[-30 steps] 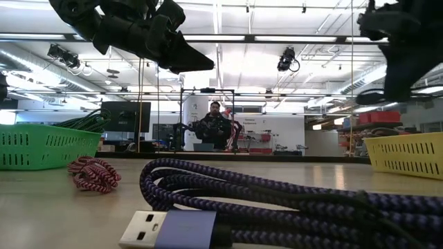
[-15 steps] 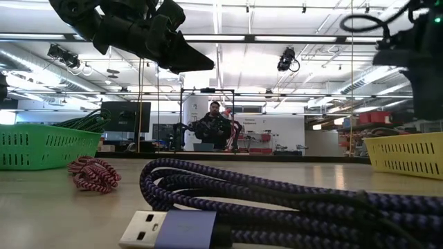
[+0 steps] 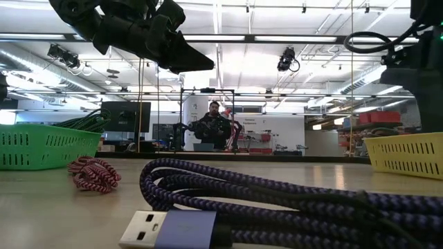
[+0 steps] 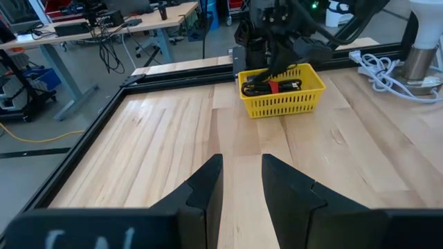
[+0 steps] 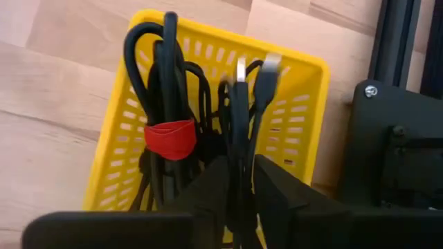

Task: Pick & Place USB Port
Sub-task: Put the black charger adaptor into the yellow bin, then put the pink black charger cable into the green bin

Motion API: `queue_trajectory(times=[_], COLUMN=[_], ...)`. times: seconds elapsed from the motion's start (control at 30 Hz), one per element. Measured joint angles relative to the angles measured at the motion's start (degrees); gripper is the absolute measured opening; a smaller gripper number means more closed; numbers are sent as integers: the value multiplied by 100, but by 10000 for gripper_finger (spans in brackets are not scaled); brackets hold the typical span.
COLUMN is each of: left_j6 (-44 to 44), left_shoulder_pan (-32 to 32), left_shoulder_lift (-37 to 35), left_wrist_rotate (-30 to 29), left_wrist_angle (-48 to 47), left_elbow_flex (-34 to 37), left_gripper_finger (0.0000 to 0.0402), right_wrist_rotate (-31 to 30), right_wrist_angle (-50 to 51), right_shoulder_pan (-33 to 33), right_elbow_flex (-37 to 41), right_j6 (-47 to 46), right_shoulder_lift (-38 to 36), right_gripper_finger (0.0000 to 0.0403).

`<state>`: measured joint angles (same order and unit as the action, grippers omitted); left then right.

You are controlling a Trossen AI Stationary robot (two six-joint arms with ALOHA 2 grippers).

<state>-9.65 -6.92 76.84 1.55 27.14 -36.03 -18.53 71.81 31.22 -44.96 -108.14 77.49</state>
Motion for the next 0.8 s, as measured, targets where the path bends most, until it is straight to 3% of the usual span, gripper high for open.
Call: queue_trajectory(times=[0.33,0.4,0.53,0.6,0.67,0.8], left_j6=[46,267,542,305,-7,-260], left_shoulder_pan=[2,0,147,427,834,1785], left_shoulder_lift=[0,0,-90,-107,-198,-205], left_wrist_rotate=[94,541,2089,2377,2113,850], left_wrist_angle=[0,-5,-306,-751,-1531,-2298], left_elbow_flex=[0,0,-1,-11,12,0], left_gripper_finger=[105,105,105,105,105,101], right_wrist_rotate=[-369,-483,-852,-1160,-1515,-2157], right_wrist_angle=[129,272,543,608,654,605], right_shoulder_pan=[-15,-41,-50,-50,-64,-155], right_elbow_flex=[-6,-92,-371,-525,-650,-835], right_j6=[182,258,527,685,905,1211], right_shoulder_lift=[-7,-60,-277,-431,-577,-841], right_gripper_finger=[157,164,168,169,169,169])
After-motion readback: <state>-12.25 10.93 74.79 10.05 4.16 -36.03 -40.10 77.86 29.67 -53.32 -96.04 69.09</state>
